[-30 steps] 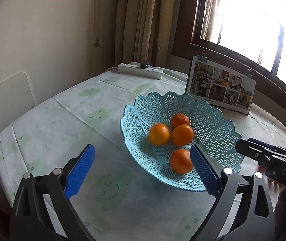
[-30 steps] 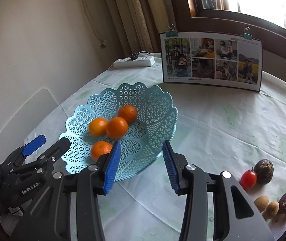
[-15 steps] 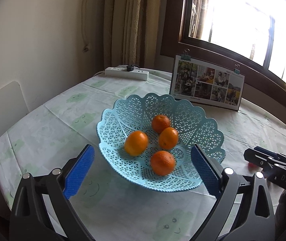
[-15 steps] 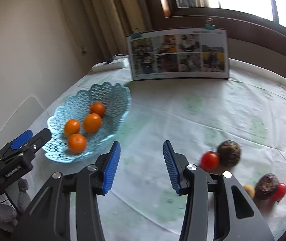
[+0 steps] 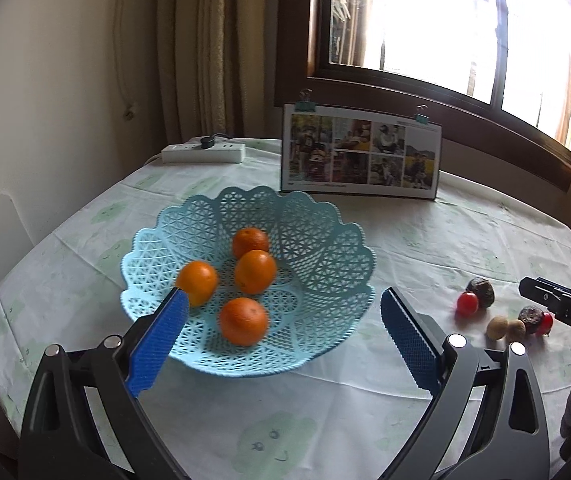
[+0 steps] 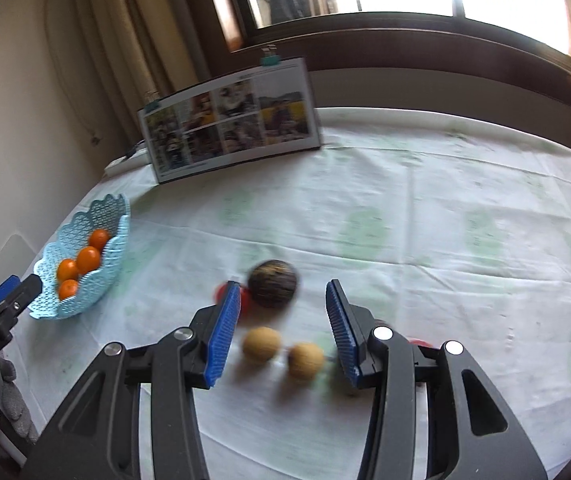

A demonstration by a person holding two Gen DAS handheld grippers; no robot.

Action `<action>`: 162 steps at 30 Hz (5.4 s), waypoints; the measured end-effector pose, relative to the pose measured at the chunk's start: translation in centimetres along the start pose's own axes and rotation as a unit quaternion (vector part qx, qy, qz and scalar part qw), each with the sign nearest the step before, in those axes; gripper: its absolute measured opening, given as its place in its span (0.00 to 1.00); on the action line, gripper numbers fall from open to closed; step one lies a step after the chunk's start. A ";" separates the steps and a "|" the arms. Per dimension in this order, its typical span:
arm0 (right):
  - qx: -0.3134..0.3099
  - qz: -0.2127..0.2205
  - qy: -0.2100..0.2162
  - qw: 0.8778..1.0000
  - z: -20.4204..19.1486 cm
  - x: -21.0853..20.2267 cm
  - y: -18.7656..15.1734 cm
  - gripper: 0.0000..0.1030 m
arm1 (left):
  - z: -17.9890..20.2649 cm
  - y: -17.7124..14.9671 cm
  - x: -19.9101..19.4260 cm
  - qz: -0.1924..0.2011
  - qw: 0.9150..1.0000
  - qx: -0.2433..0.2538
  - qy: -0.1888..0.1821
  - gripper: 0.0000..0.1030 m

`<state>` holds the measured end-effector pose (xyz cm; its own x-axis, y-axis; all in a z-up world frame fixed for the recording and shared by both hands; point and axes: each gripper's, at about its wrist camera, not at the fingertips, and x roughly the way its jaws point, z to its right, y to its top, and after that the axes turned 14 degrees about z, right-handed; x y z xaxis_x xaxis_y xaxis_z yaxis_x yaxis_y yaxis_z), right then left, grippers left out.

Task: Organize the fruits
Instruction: 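Reach to the red tomato and grasp it with the right tool, then grasp a small tan round fruit with the left tool while the right tool holds the tomato, then carry the tan fruit into the basket and open the left tool while the right tool holds the tomato, then lower the red tomato into the blue basket and open the right tool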

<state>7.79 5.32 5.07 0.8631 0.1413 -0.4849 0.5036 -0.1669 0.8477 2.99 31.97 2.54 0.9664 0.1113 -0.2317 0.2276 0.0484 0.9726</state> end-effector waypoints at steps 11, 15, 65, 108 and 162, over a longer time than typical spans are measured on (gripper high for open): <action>0.011 -0.018 -0.036 0.999 5.7 -2.2 -1.9 0.44 | 5.0 0.0 0.1 -0.005 0.999 0.033 -0.041 0.95; 0.009 -0.028 -0.034 0.999 6.4 -2.2 -2.7 0.44 | 6.5 -0.1 0.2 -0.010 0.998 0.044 -0.053 0.95; 0.007 -0.049 -0.007 0.999 7.6 -0.7 -3.3 0.27 | 19.2 -5.1 5.5 -0.136 0.963 0.105 -0.208 0.53; 0.022 -0.029 0.014 0.999 6.1 -2.5 -3.1 0.27 | 10.3 -0.9 2.2 -0.051 0.993 0.038 -0.102 0.26; -0.074 -0.042 0.173 0.981 -18.6 5.5 1.4 0.27 | -5.3 -3.3 -1.2 -0.003 0.998 -0.048 0.033 0.92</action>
<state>12.48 24.00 7.57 0.7405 0.4761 -0.4742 0.5397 -0.0009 0.8419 0.48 36.97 -0.55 0.9541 0.1761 -0.2421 0.2182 0.1447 0.9651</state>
